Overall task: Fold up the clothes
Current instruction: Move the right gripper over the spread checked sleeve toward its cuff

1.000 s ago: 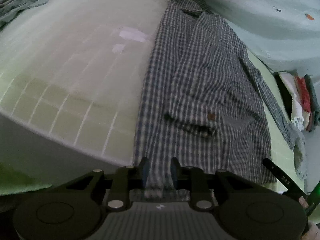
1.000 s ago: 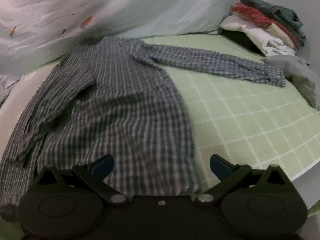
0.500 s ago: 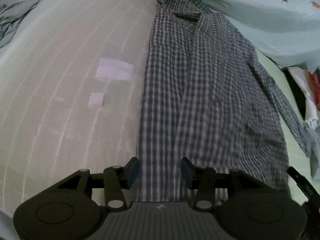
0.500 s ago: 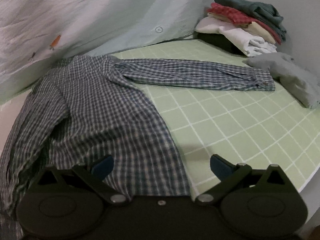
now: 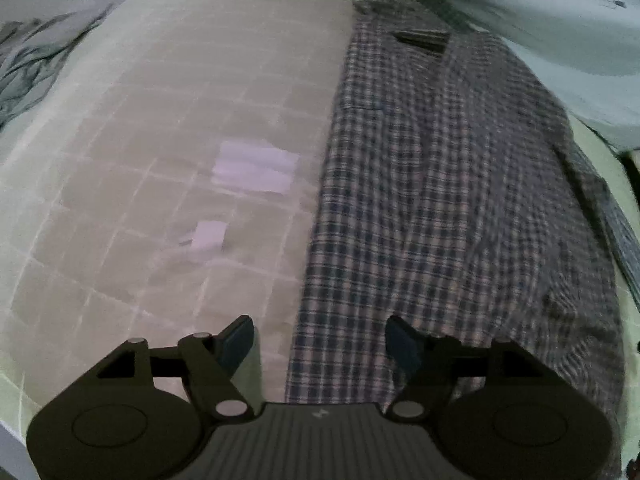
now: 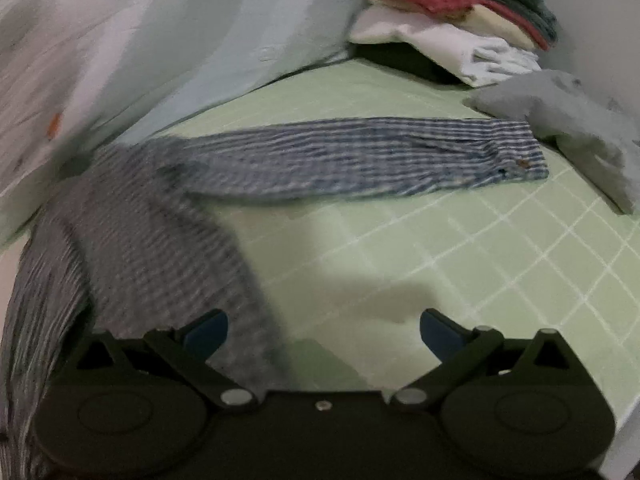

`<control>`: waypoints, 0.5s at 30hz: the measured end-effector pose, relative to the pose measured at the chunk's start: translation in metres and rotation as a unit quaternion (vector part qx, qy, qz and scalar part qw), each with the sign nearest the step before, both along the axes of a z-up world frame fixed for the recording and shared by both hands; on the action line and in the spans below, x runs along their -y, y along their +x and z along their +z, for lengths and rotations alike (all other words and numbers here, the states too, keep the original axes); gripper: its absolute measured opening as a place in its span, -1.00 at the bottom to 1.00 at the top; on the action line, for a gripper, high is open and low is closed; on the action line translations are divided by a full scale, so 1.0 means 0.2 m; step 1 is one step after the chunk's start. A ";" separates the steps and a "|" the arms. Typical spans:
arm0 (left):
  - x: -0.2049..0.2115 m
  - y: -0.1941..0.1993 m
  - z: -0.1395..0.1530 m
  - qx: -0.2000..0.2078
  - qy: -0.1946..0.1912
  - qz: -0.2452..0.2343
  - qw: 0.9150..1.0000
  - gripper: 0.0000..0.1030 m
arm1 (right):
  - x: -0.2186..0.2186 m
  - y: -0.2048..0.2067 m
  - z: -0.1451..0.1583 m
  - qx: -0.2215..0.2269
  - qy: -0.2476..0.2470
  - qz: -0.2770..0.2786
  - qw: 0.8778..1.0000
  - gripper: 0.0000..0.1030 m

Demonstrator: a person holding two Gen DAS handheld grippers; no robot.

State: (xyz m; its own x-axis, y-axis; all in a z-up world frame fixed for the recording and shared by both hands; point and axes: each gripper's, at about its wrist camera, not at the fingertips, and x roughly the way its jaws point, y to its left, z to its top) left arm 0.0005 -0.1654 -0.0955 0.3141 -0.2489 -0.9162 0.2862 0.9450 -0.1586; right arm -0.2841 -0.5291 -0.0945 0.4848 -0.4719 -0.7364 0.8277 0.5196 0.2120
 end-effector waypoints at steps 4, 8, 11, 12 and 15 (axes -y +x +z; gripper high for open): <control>0.03 0.02 -0.01 0.005 0.019 0.016 1.000 0.50 | 0.21 0.03 -0.02 0.004 0.000 -0.038 0.999 1.00; 0.08 0.04 -0.03 0.022 0.054 0.022 0.998 0.62 | 0.40 0.10 -0.03 -0.020 -0.040 -0.055 0.997 1.00; 0.11 0.04 -0.05 0.033 0.078 0.016 0.996 0.79 | 0.50 0.13 -0.04 -0.044 -0.083 -0.047 0.994 1.00; 0.12 0.05 -0.05 0.038 0.085 0.014 0.996 0.82 | 0.54 0.14 -0.05 -0.055 -0.092 -0.043 0.993 1.00; 0.14 0.07 -0.07 0.038 0.094 0.017 0.995 0.99 | 0.62 0.13 -0.10 -0.078 -0.100 -0.036 0.991 1.00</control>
